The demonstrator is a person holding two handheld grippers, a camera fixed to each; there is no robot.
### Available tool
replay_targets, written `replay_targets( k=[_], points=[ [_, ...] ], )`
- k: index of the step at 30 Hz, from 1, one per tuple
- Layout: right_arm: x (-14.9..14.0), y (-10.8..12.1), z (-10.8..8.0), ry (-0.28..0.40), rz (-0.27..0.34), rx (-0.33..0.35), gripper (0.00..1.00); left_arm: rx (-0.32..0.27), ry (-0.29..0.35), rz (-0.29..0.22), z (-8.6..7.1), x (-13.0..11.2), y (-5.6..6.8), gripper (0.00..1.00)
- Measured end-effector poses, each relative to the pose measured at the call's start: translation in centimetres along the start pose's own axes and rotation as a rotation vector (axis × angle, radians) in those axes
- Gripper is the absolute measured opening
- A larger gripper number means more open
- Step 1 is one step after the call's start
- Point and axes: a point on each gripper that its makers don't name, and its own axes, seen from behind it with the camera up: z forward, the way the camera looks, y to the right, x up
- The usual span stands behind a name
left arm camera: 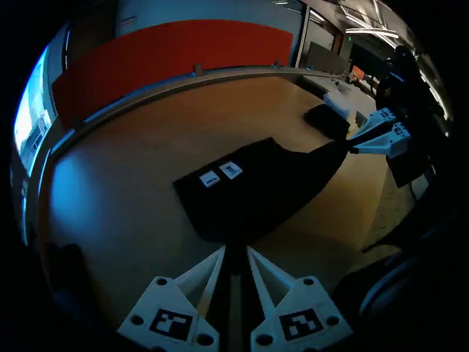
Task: Fold towel
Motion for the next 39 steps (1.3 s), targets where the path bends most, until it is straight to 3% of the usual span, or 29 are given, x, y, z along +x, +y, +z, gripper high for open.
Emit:
replay_targets(
  k=[6,17,26,39],
  points=[
    [0.1,-0.2,-0.6,0.004,0.000,0.002,0.09,-0.004,0.007,0.001,-0.6,0.3,0.2,0.09],
    [0.0,0.2,-0.2,-0.006,-0.006,-0.001,0.09,0.019,0.015,0.021,-0.1,0.9,-0.1,0.09],
    [0.6,1.9,1.8,-0.014,-0.017,-0.010,0.09,0.041,0.016,0.018,1.8,2.1,-1.5,0.09],
    [0.9,5.5,6.0,-0.055,-0.031,-0.026,0.09,0.063,0.007,0.005,5.6,3.9,-3.9,0.09]
  ],
)
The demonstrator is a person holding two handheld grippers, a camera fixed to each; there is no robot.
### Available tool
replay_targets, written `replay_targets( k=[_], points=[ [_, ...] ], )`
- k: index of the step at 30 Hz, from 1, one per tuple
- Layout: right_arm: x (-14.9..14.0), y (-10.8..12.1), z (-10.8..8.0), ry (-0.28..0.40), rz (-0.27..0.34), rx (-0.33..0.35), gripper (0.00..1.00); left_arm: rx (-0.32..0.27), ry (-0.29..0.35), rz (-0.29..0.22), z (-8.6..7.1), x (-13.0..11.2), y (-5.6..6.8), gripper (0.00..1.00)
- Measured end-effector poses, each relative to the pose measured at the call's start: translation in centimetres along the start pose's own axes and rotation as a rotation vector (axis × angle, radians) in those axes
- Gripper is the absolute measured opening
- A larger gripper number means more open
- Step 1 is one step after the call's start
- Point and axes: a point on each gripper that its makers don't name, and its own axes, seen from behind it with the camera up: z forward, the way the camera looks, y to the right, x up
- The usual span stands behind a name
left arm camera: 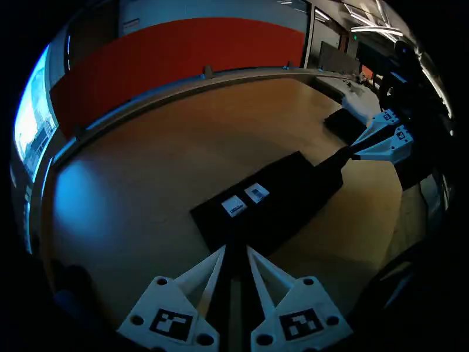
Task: Fold towel
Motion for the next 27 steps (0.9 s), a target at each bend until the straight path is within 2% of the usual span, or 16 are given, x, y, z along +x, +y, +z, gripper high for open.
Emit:
replay_targets(
  k=[6,17,25,27],
  points=[
    [-0.5,1.0,1.7,-0.026,0.000,0.004,0.09,0.003,-0.024,-0.009,1.9,-0.5,-0.8,0.09],
    [-2.6,1.8,3.8,-0.073,0.013,0.009,0.10,0.009,-0.050,-0.007,4.7,-1.8,-1.2,0.12],
    [-3.3,2.6,5.7,-0.086,0.026,-0.011,0.12,0.046,-0.062,-0.001,6.8,-2.1,-2.3,0.14],
    [-3.3,2.9,6.1,-0.087,0.028,-0.018,0.12,0.054,-0.063,-0.001,7.3,-2.1,-2.6,0.20]
  ],
)
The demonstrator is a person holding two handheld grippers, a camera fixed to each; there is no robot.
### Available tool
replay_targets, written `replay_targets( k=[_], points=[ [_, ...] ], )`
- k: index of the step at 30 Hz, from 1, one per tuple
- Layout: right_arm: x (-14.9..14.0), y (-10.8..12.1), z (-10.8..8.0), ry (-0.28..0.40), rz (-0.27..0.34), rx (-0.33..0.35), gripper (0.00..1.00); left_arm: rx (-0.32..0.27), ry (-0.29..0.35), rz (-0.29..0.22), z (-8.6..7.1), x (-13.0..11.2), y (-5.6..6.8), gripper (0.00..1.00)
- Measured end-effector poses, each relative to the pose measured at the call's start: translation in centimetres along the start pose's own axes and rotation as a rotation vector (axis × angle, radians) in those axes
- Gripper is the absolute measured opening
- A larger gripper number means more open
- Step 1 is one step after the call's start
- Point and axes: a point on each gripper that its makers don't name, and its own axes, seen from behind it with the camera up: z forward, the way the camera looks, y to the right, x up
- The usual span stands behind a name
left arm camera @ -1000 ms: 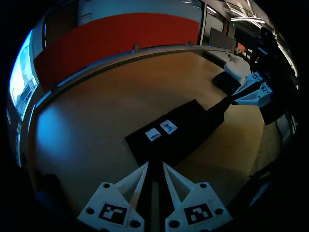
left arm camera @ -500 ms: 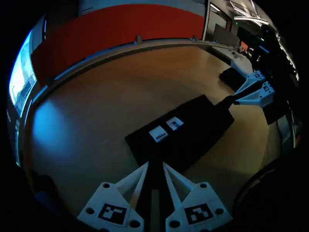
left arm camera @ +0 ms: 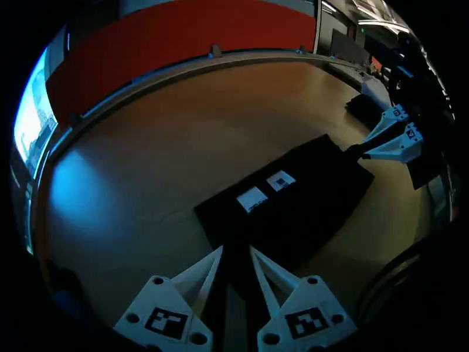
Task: Fold towel
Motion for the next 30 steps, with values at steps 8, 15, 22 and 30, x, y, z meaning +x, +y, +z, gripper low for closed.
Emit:
replay_targets(
  k=[8,15,22,30],
  points=[
    [-0.2,1.0,1.0,-0.007,0.001,-0.028,0.20,0.025,0.004,0.012,1.1,0.5,-0.9,0.31],
    [-0.1,2.2,1.6,-0.005,0.006,-0.071,0.32,0.051,-0.002,0.021,1.8,0.5,-2.0,0.41],
    [0.6,3.5,2.1,0.003,0.013,-0.109,0.38,0.071,0.000,0.026,2.2,0.9,-3.0,0.44],
    [1.5,4.8,2.1,0.012,0.004,-0.149,0.55,0.077,0.006,0.015,2.2,1.4,-3.8,0.71]
  ],
)
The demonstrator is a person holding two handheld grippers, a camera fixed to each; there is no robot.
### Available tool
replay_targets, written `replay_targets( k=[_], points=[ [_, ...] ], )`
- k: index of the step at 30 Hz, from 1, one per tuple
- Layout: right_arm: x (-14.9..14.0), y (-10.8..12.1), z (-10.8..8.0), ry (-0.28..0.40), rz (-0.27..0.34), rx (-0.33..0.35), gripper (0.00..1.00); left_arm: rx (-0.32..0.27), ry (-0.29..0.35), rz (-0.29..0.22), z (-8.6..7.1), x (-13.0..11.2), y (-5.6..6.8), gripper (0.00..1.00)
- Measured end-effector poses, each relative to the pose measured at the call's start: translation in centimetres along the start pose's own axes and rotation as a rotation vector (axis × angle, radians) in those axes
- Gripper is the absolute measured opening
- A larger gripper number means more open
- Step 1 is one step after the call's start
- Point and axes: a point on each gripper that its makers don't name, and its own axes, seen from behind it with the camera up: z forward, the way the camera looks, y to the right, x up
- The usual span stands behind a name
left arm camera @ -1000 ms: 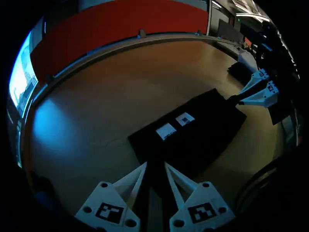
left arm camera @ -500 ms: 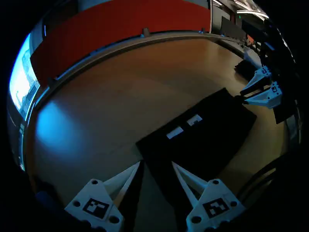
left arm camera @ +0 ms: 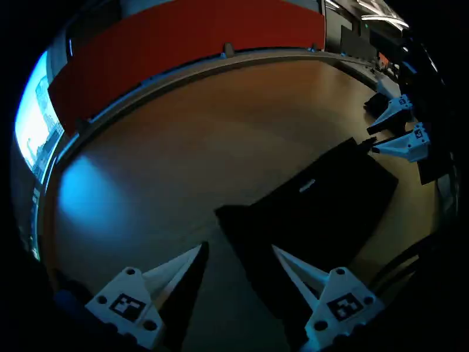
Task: Fold towel
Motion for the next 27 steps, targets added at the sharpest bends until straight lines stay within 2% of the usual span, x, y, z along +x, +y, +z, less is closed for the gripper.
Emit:
replay_targets(
  k=[2,5,6,9,18,27],
  points=[
    [0.2,0.2,0.0,0.006,-0.003,-0.010,0.61,0.000,0.000,-0.008,-0.1,0.0,-0.1,0.80],
    [0.3,0.6,-0.1,0.012,-0.004,-0.029,0.66,-0.002,-0.002,-0.020,-0.3,-0.1,-0.3,0.87],
    [0.3,0.7,-0.1,0.014,-0.003,-0.037,0.71,-0.003,-0.004,-0.023,-0.4,-0.1,-0.3,0.90],
    [0.3,0.7,-0.3,0.018,0.006,-0.040,0.81,-0.007,0.000,-0.033,-0.8,-0.2,-0.3,0.92],
    [-0.1,-0.2,-1.5,0.031,0.031,-0.031,0.81,-0.008,0.008,-0.057,-2.2,-0.7,-0.2,0.93],
    [-0.6,-1.4,-2.9,0.042,0.048,-0.027,0.81,-0.011,0.010,-0.059,-3.6,-1.7,0.7,0.93]
  ],
)
